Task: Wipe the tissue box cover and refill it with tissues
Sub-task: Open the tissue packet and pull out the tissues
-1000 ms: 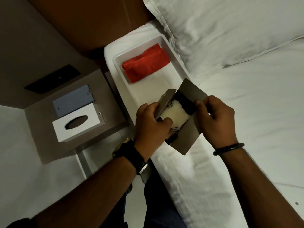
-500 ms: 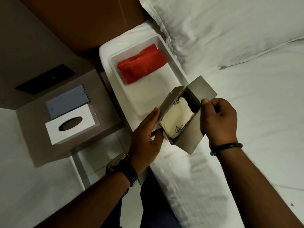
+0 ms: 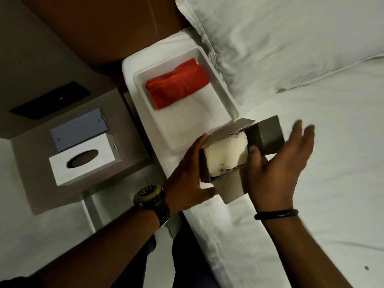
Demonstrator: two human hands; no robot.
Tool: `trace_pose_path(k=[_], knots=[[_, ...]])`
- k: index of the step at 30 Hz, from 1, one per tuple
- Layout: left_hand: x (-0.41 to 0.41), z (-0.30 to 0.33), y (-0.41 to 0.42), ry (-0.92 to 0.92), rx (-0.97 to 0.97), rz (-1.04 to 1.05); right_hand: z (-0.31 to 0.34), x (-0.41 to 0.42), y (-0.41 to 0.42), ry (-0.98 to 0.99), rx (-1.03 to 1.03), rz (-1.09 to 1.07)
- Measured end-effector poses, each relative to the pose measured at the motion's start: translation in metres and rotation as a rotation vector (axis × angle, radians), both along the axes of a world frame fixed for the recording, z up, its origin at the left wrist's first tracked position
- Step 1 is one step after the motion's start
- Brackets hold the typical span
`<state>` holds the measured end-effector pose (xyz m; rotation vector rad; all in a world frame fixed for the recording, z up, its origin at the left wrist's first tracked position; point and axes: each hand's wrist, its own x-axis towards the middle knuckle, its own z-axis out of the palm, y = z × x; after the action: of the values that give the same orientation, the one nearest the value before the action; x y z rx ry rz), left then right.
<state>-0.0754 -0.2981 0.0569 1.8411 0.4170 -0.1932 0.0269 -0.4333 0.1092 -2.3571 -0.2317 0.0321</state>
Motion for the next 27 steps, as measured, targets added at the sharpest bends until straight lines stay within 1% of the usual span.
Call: trace_pose_path(k=[1, 2, 4, 6, 8, 10, 12, 14, 15, 17, 18, 24, 27], knots=[[0.005, -0.003, -0.002, -0.037, 0.051, 0.012, 0.004, 0.002, 0.000, -0.148, -0.112, 0.153], [0.009, -0.006, -0.003, -0.068, 0.100, 0.029, 0.009, 0.005, -0.001, -0.256, -0.190, 0.301], [0.017, -0.009, -0.002, -0.086, 0.141, 0.058, 0.014, 0.012, -0.002, -0.356, -0.257, 0.507], [0.022, -0.010, 0.002, -0.067, 0.103, 0.068, 0.020, 0.018, -0.006, -0.405, -0.332, 0.623], [0.023, -0.010, 0.008, -0.053, 0.057, 0.054, 0.025, 0.024, -0.013, -0.467, -0.430, 0.689], [0.020, -0.011, 0.013, -0.063, 0.086, 0.024, 0.031, 0.030, -0.017, -0.503, -0.499, 0.743], [0.017, -0.011, 0.014, -0.088, 0.113, 0.004, 0.034, 0.037, -0.015, -0.467, -0.513, 0.882], [0.016, -0.013, 0.014, -0.105, 0.110, -0.013, 0.036, 0.042, -0.009, -0.342, -0.534, 1.052], [0.016, -0.013, 0.013, -0.105, 0.111, -0.024, 0.036, 0.045, -0.005, -0.274, -0.553, 1.105], [0.018, -0.013, 0.012, -0.088, 0.100, -0.023, 0.037, 0.048, 0.003, -0.175, -0.585, 1.134], [0.020, -0.012, 0.013, -0.082, 0.092, -0.011, 0.037, 0.049, 0.006, -0.157, -0.595, 1.133], [0.029, -0.004, 0.018, -0.067, 0.056, 0.029, 0.030, 0.054, 0.026, -0.117, -0.593, 1.126], [0.028, -0.003, 0.016, -0.065, 0.035, 0.046, 0.028, 0.052, 0.030, -0.154, -0.606, 1.156]])
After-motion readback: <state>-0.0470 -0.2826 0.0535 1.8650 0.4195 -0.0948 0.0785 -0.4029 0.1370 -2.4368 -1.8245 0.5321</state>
